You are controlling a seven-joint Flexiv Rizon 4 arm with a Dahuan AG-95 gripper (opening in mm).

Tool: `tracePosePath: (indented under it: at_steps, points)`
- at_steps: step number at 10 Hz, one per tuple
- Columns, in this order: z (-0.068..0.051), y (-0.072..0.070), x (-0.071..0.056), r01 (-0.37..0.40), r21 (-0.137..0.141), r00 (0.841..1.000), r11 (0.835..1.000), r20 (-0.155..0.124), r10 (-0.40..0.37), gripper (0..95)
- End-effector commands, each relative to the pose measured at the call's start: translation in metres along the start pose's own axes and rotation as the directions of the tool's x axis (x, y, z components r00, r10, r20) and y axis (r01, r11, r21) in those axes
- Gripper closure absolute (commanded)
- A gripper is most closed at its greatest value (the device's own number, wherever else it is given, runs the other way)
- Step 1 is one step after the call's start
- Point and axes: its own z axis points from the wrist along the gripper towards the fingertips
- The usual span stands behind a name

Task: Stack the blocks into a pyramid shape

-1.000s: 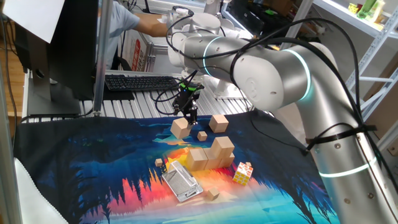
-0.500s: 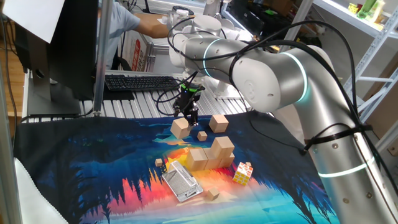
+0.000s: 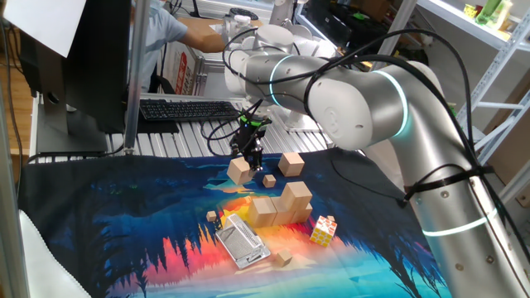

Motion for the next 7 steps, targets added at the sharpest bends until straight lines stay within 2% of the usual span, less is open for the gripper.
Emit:
tracePosePath:
  at_steps: [1,4,5,6,7]
  points:
    - [0.0085,0.0001,-0.0023,0.003,-0.007,1.000,1.000,0.003,-0.003,0.0]
    - [0.0103,-0.0008,-0.0056,0.016,-0.017,1.000,1.000,0.003,-0.016,0.0]
    - [0.0106,-0.0007,-0.0055,0.024,-0.020,1.000,1.000,0.003,-0.024,38.0]
    - [0.0121,-0.0006,-0.0052,0.034,-0.028,0.999,0.999,0.011,-0.034,57.0]
    - [0.0139,-0.0005,-0.0048,0.035,-0.033,0.999,0.999,0.012,-0.035,57.0]
